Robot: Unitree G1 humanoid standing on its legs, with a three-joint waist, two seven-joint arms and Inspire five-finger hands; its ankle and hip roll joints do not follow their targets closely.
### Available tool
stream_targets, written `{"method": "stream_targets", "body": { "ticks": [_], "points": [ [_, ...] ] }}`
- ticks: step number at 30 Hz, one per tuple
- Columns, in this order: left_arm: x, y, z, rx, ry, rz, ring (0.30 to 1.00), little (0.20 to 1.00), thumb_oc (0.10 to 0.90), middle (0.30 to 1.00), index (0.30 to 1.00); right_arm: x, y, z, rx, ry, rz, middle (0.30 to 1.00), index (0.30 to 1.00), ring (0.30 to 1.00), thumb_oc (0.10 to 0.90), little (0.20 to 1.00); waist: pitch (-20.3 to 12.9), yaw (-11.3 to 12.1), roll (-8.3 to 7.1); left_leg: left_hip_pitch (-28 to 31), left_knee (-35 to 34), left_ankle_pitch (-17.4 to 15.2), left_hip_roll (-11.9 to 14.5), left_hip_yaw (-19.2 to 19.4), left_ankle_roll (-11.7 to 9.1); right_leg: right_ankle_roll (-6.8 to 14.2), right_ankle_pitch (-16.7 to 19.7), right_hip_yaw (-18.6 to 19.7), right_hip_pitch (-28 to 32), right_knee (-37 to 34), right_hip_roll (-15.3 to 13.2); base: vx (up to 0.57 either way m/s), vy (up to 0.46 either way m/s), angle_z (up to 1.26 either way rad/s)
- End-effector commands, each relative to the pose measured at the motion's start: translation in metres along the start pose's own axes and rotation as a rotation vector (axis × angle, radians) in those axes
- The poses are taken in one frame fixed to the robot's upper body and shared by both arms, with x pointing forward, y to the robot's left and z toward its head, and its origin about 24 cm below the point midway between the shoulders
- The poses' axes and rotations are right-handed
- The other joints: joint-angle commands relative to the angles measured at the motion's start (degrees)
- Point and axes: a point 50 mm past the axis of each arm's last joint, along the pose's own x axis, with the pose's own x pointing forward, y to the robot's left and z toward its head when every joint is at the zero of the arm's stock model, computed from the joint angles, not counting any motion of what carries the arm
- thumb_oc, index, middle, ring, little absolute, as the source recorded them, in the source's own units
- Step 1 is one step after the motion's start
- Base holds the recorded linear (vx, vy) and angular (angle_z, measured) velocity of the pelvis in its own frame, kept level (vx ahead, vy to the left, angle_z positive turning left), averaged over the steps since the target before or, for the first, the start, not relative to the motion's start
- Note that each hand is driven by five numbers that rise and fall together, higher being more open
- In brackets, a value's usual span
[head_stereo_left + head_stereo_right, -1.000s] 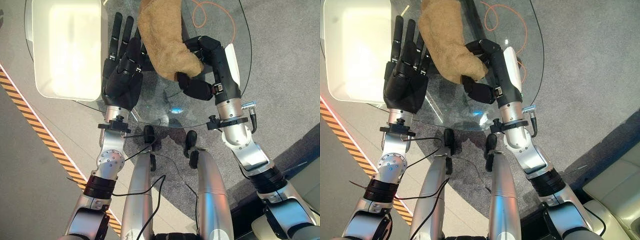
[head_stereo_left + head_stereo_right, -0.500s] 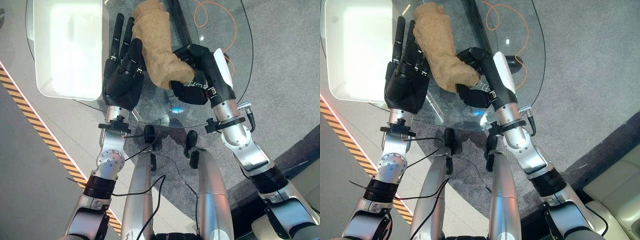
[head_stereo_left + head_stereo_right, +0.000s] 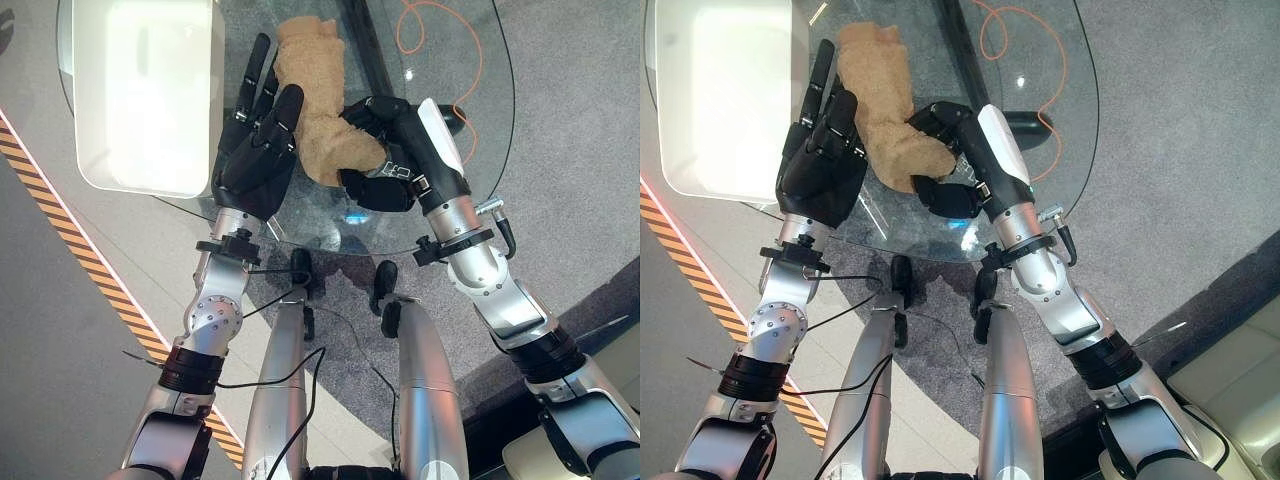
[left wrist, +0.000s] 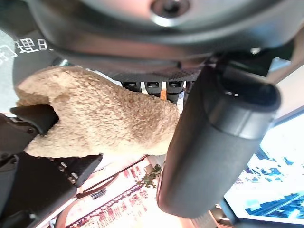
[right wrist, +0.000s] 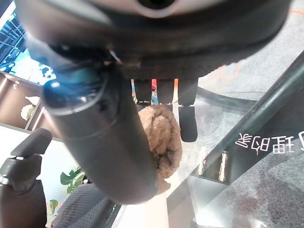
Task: Wipe the table with a cloth and put it in the basket.
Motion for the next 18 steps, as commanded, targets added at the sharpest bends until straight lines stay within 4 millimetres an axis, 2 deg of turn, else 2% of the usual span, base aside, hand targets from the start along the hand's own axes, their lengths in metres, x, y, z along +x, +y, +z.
{"method": "stream_targets", "body": {
  "ticks": [1,9,18],
  "points": [
    [0.024,-0.059,0.005,0.062,0.005,-0.309,0.900,0.900,0.800,0.900,0.900,0.019,-0.014,0.108,0.002,-0.548,-0.041,0.300,0.300,0.300,0.100,0.200,-1.69,-0.39,-0.16,2.31,1.76,-5.32,-1.39,4.85,3.66,2.64,2.44,0.56,1.51,-3.77,2.16,0.00,0.000,0.00],
    [0.026,-0.056,0.002,0.078,0.036,-0.297,0.900,0.900,0.800,0.900,0.900,0.021,-0.016,0.113,-0.109,-0.588,-0.065,0.300,0.300,0.300,0.100,0.200,-1.69,-0.25,-0.08,2.40,1.62,-5.26,-1.33,4.82,3.54,2.76,2.51,0.45,1.67,-4.00,2.03,0.00,0.000,0.00],
    [0.025,-0.048,0.003,0.074,0.029,-0.230,0.900,0.900,0.800,0.900,0.900,0.021,-0.021,0.113,-0.118,-0.589,-0.089,0.300,0.300,0.300,0.100,0.200,-1.69,-0.24,-0.10,2.41,1.84,-5.46,-1.51,4.65,3.56,2.88,2.52,0.51,1.72,-4.02,2.00,0.00,0.000,0.00]
  ]
}}
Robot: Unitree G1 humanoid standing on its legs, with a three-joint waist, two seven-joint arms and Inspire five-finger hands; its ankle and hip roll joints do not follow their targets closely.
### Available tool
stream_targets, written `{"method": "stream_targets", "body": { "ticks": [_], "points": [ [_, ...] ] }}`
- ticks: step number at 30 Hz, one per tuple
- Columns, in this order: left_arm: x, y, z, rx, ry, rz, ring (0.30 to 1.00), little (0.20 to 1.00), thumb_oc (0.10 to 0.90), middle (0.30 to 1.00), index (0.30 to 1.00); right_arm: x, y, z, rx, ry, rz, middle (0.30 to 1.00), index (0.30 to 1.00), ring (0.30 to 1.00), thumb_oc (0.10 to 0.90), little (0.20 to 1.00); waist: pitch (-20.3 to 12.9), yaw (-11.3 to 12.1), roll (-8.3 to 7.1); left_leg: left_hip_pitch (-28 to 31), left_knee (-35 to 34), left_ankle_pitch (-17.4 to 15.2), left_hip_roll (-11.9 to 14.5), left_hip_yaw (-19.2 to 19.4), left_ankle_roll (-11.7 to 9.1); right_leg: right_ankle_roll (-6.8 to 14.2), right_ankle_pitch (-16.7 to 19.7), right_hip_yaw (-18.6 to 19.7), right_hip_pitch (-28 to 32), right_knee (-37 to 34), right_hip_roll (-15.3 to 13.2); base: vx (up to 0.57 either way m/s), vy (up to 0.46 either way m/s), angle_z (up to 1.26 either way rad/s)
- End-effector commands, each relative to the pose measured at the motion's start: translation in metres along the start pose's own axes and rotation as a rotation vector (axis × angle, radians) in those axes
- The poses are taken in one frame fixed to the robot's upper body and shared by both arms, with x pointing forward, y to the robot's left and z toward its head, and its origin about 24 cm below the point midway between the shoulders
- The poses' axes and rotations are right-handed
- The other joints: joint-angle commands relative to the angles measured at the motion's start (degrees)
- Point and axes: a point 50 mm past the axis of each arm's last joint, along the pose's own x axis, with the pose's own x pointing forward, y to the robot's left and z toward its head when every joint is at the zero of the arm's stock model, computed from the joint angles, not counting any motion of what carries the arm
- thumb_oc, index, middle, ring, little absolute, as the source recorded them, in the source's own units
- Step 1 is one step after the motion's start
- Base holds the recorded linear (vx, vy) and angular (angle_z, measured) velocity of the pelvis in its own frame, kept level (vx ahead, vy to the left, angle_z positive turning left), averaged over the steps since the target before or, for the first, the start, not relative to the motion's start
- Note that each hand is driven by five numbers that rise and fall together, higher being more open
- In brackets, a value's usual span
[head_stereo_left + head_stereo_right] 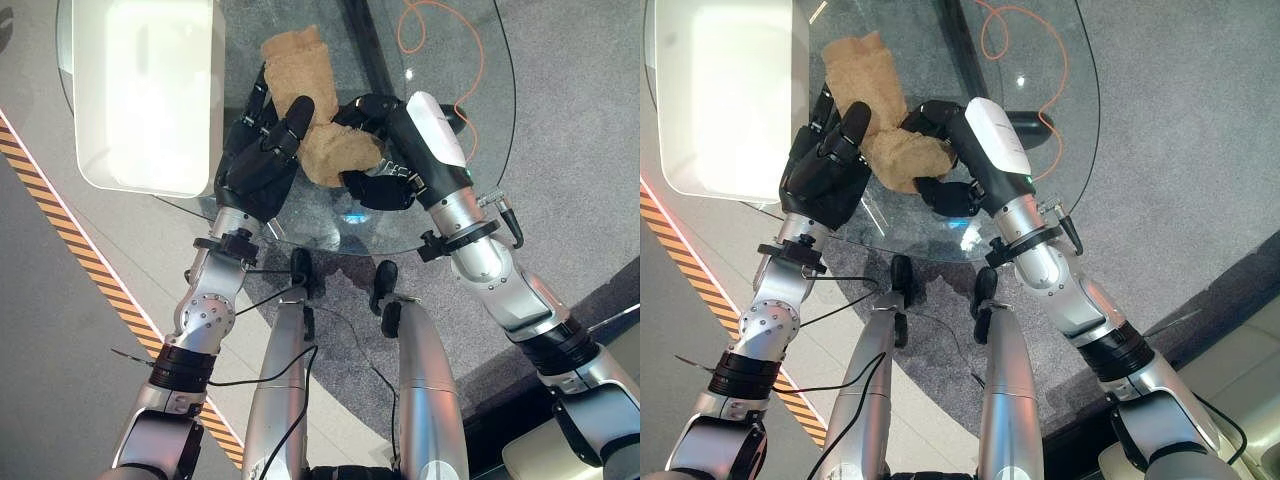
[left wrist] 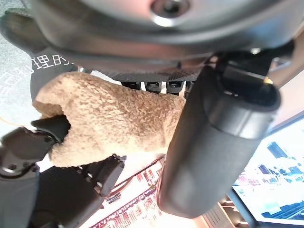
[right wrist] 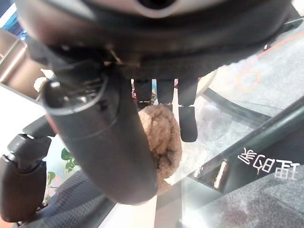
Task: Wipe the table with a cloth and put it in the basket.
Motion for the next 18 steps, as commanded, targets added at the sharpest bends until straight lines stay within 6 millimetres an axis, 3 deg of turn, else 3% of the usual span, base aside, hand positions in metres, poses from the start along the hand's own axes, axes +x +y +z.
{"method": "stream_targets", "body": {
  "ticks": [1,4,5,6,7,18],
  "points": [
    [0.023,-0.052,0.007,0.024,-0.039,-0.255,0.900,0.900,0.800,0.900,0.900,0.020,-0.034,0.101,0.039,-0.515,-0.171,0.300,0.300,0.300,0.100,0.200,-1.69,-0.27,-0.13,2.45,1.80,-5.50,-1.54,4.64,3.60,2.87,2.49,0.55,1.71,-3.99,2.03,0.00,0.000,0.00],
    [0.023,-0.054,0.010,0.032,-0.058,-0.265,0.900,0.900,0.800,0.900,0.900,0.019,-0.034,0.101,0.036,-0.515,-0.166,0.300,0.300,0.300,0.100,0.200,-1.69,-0.26,-0.20,2.61,1.60,-5.50,-1.49,4.73,3.65,2.85,2.49,0.43,1.90,-4.22,1.98,0.00,0.000,0.00],
    [0.023,-0.054,0.010,0.035,-0.065,-0.264,0.498,0.431,0.331,0.498,0.498,0.019,-0.033,0.101,0.037,-0.513,-0.165,0.300,0.300,0.300,0.100,0.200,-1.69,-0.22,-0.21,2.67,1.52,-5.46,-1.49,4.75,3.63,2.84,2.52,0.40,1.97,-4.33,1.98,0.00,0.000,0.00],
    [0.023,-0.054,0.011,0.033,-0.070,-0.265,0.356,0.266,0.166,0.356,0.356,0.019,-0.033,0.101,0.037,-0.512,-0.164,0.300,0.300,0.300,0.100,0.200,-1.69,-0.19,-0.20,2.69,1.51,-5.45,-1.52,4.73,3.63,2.83,2.52,0.42,1.98,-4.33,2.00,0.00,0.000,0.00],
    [0.023,-0.055,0.013,0.039,-0.088,-0.281,0.300,0.200,0.100,0.300,0.300,0.019,-0.032,0.101,0.035,-0.511,-0.163,0.300,0.300,0.300,0.100,0.200,-1.69,-0.19,-0.21,2.68,1.51,-5.46,-1.58,4.69,3.62,2.84,2.55,0.46,1.95,-4.37,2.03,0.00,0.000,0.00],
    [0.023,-0.060,0.020,0.040,-0.160,-0.310,0.300,0.200,0.100,0.300,0.300,0.019,-0.031,0.100,0.039,-0.508,-0.160,0.300,0.300,0.300,0.100,0.200,-1.69,-0.13,-0.44,2.56,1.56,-5.48,-1.57,4.64,3.54,2.80,2.47,0.37,1.89,-4.19,2.11,0.00,0.000,0.00]
  ]
}}
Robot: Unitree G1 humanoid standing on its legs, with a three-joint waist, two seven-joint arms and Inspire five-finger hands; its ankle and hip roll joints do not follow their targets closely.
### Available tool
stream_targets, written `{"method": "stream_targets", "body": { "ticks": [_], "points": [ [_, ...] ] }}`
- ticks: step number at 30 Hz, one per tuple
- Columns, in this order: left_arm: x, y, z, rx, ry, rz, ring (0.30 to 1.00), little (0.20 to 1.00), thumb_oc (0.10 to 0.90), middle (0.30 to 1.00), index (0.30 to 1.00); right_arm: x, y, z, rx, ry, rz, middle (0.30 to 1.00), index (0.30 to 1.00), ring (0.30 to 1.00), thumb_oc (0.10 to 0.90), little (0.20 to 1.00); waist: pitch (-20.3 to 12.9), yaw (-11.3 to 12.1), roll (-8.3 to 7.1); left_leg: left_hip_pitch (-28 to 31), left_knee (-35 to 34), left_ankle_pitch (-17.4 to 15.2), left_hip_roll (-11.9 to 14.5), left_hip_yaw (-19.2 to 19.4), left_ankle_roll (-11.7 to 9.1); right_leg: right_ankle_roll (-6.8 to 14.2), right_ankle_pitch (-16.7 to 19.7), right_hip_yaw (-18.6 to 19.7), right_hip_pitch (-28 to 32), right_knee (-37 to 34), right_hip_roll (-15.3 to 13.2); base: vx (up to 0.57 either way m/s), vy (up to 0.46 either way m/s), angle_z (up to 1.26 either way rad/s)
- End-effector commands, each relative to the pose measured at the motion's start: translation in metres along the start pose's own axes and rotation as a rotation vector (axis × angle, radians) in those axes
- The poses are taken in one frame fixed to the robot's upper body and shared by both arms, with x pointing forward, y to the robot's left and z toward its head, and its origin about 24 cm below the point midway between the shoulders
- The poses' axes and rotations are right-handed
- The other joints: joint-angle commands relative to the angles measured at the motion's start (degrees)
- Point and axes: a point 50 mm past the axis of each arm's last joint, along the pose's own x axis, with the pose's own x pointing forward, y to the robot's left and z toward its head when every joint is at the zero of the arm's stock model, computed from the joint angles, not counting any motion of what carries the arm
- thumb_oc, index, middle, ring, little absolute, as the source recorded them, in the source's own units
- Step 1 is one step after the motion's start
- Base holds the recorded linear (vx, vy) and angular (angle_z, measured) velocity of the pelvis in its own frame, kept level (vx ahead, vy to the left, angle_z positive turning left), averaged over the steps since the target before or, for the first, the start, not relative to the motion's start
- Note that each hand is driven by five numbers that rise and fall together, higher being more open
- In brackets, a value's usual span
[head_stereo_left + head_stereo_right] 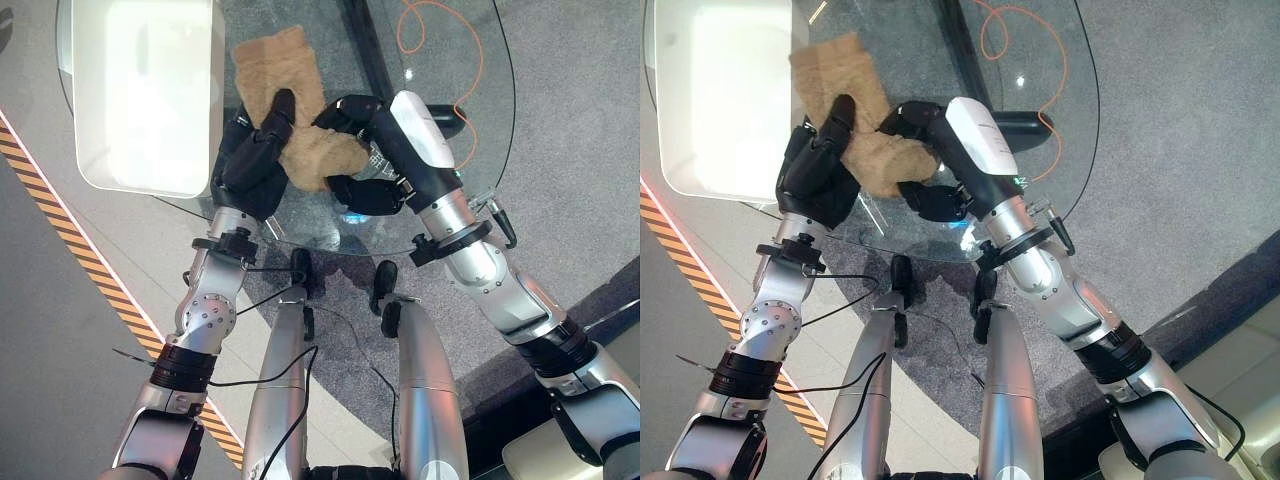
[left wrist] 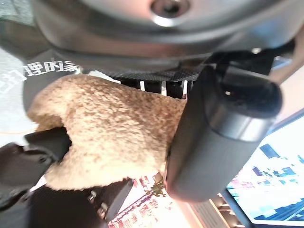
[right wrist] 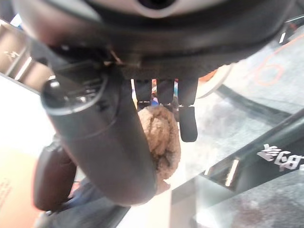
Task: Wipe the table with a cloth and put it in the basket.
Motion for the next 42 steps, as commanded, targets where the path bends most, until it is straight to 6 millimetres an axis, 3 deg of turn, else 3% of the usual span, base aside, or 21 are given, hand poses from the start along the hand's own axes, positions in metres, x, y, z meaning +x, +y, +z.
{"method": "stream_targets", "body": {
  "ticks": [1,17,18,19,42],
  "points": [
    [0.022,-0.062,0.013,0.009,-0.103,-0.334,0.300,0.200,0.100,0.300,0.300,0.025,-0.039,0.077,-0.001,-0.416,-0.184,0.300,0.300,0.300,0.100,0.200,-1.68,-0.09,-0.45,2.49,1.58,-5.51,-1.54,4.65,3.54,2.80,2.44,0.41,1.83,-4.18,2.13,0.00,0.000,0.00],
    [0.021,-0.066,0.020,-0.003,-0.180,-0.357,0.300,0.200,0.100,0.300,0.300,0.025,-0.038,0.076,0.007,-0.411,-0.201,0.312,0.312,0.312,0.114,0.214,-1.68,-0.05,-0.64,2.78,1.09,-5.46,-1.62,4.56,3.43,2.73,2.42,0.40,2.05,-4.55,2.33,0.00,0.000,0.00],
    [0.021,-0.066,0.020,-0.003,-0.180,-0.357,0.300,0.200,0.100,0.300,0.300,0.025,-0.038,0.077,0.008,-0.411,-0.202,0.458,0.458,0.458,0.284,0.384,-1.68,-0.04,-0.64,2.77,1.08,-5.46,-1.62,4.56,3.43,2.72,2.43,0.40,2.05,-4.56,2.32,0.00,0.000,0.00],
    [0.021,-0.067,0.020,-0.003,-0.182,-0.356,0.300,0.200,0.100,0.300,0.300,0.025,-0.039,0.077,0.013,-0.410,-0.206,0.900,0.900,0.900,0.800,0.900,-1.68,-0.05,-0.65,2.80,1.08,-5.46,-1.60,4.60,3.40,2.72,2.39,0.38,2.10,-4.56,2.34,0.00,0.000,0.00],
    [0.017,-0.060,0.040,0.009,-0.349,-0.286,0.300,0.200,0.100,0.300,0.300,0.024,-0.042,0.073,0.010,-0.399,-0.241,0.900,0.900,0.900,0.800,0.900,-1.68,0.12,-0.74,2.50,1.83,-5.87,-1.79,4.52,3.40,2.56,2.06,0.32,1.86,-3.88,2.34,0.00,0.000,0.00]
  ]
}}
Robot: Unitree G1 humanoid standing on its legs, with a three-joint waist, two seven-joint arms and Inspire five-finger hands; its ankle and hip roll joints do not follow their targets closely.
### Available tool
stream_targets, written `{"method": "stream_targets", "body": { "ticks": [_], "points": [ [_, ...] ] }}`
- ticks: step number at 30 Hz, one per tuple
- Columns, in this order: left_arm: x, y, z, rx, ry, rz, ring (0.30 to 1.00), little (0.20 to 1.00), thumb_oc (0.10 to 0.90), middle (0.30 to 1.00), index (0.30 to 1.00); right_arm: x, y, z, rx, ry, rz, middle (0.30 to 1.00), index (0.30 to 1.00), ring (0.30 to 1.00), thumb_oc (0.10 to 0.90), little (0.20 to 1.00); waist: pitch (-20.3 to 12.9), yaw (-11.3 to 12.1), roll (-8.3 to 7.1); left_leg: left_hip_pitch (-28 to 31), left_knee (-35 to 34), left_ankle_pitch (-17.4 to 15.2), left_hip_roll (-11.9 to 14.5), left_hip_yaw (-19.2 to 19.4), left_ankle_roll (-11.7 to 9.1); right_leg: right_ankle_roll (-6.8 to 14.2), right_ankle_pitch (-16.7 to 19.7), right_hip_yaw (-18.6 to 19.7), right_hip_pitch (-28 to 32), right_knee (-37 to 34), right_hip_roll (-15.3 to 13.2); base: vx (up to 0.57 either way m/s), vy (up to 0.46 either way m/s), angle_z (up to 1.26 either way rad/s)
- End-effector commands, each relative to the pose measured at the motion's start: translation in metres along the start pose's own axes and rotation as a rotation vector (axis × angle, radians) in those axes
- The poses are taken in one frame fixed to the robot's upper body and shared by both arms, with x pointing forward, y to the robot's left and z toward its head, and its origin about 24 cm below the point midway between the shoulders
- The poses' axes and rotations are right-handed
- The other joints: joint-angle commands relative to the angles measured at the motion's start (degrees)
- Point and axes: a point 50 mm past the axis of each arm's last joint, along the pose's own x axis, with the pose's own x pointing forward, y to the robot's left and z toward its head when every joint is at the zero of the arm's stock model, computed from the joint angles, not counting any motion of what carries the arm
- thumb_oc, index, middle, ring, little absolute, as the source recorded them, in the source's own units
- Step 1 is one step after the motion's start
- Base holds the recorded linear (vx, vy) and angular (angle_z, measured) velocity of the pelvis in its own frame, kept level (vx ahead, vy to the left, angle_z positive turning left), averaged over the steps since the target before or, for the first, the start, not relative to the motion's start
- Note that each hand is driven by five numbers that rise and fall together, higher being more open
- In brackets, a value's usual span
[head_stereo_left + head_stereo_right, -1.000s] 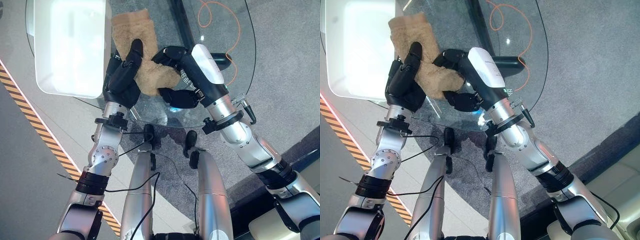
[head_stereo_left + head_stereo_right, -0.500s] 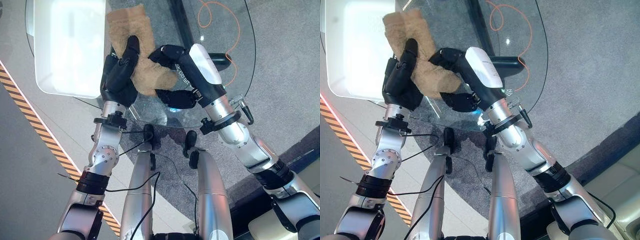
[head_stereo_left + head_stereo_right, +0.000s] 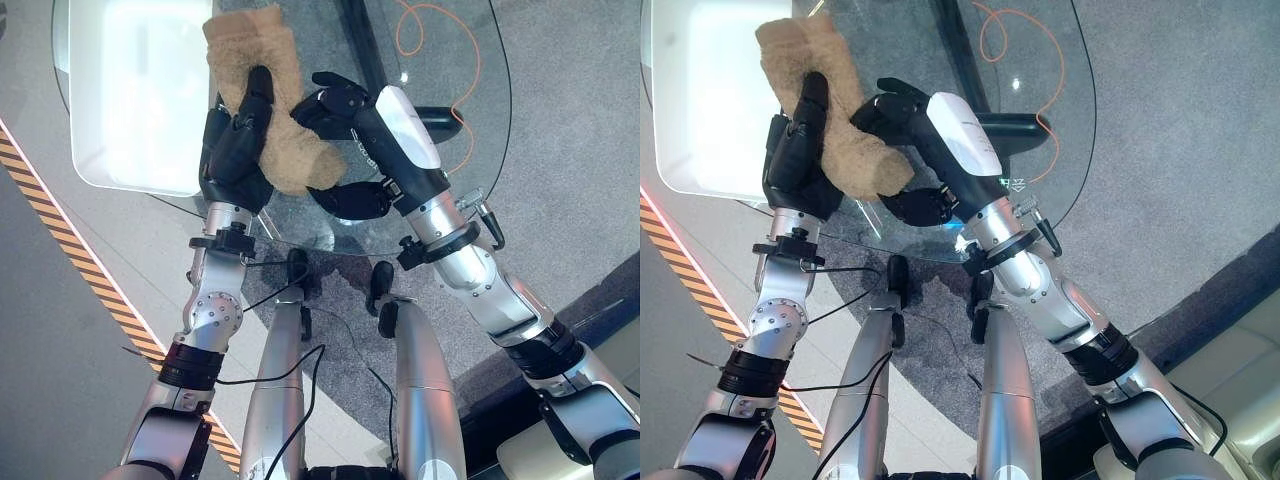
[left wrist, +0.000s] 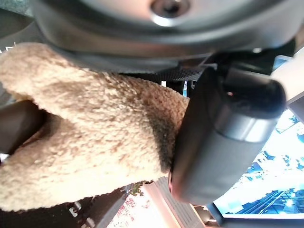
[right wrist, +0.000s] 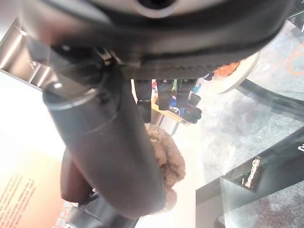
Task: Wipe the table with a cloth and put it in the basket.
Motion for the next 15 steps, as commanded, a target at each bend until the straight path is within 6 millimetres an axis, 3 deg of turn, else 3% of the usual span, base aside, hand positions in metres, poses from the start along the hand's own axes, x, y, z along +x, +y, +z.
{"method": "stream_targets", "body": {
  "ticks": [1,15],
  "points": [
    [0.018,-0.057,0.033,0.017,-0.230,-0.289,0.300,0.200,0.100,0.300,0.300,0.023,-0.043,0.065,-0.026,-0.355,-0.218,0.900,0.900,0.900,0.800,0.900,-1.65,0.20,0.33,2.41,1.70,-5.89,-1.71,4.54,3.40,2.57,2.02,0.36,1.77,-4.06,2.37,0.00,0.000,0.00],
    [0.013,-0.051,0.055,0.077,-0.360,-0.247,0.300,0.200,0.100,0.300,0.300,0.015,-0.054,0.055,-0.066,-0.317,-0.297,0.900,0.900,0.900,0.800,0.900,-1.65,-0.08,0.23,2.38,2.13,-6.11,-1.63,4.50,3.34,2.54,1.87,0.58,1.72,-3.57,2.65,0.00,0.000,0.00]
  ]
}}
